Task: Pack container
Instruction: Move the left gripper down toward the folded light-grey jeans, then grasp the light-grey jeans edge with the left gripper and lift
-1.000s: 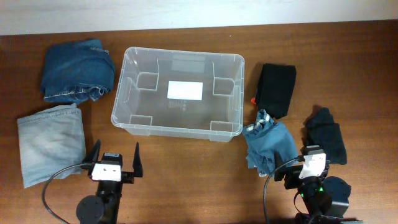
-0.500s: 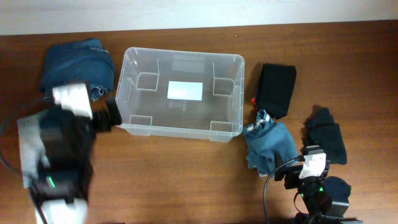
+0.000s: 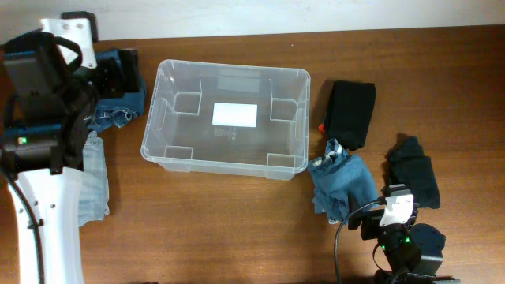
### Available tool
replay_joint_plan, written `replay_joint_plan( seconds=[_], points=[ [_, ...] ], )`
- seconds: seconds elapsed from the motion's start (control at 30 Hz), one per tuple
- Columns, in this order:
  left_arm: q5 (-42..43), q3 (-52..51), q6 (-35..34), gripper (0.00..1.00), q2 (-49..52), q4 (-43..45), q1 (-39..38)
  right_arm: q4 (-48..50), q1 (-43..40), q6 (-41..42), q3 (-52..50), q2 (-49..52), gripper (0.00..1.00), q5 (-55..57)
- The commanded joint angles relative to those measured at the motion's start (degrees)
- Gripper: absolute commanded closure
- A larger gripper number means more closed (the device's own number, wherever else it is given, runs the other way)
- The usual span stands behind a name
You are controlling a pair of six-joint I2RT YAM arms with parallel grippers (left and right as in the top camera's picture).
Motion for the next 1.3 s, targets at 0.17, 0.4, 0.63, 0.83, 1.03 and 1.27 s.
replay_joint_plan(
  seconds=[0.17, 0.4, 0.63, 0.83, 1.03, 1.27],
  points=[
    [15.2, 1.6, -12.0, 0.00, 10.8, -2.4, 24.4, 0.0, -0.3, 0.5, -0.3, -0.4, 0.02, -0.1],
    [14.7, 1.8, -10.7, 0.00, 27.3, -0.3, 29.4, 0.0, -0.3, 0.5, -0.3, -0.4, 0.02, -0.1],
    [4.2, 1.8, -9.1, 0.00, 31.6, -12.0, 34.7, 0.0, -0.3, 0.5, -0.3, -0.4, 0.02, -0.1],
    [4.2, 1.8, 0.7, 0.01, 31.6, -27.8, 46.4, 0.0, -0.3, 0.5, -0.3, -0.4, 0.02, -0.1],
    [8.3, -0.3, 9.7, 0.02, 33.7, -26.5, 54.8, 0.0, -0.3, 0.5, -0.3, -0.4, 0.01, -0.1],
    [19.0, -1.2, 18.7, 0.02, 40.3, -21.8, 56.5, 0.0, -0.3, 0.5, -0.3, -0.4, 0.02, -0.1]
  ],
)
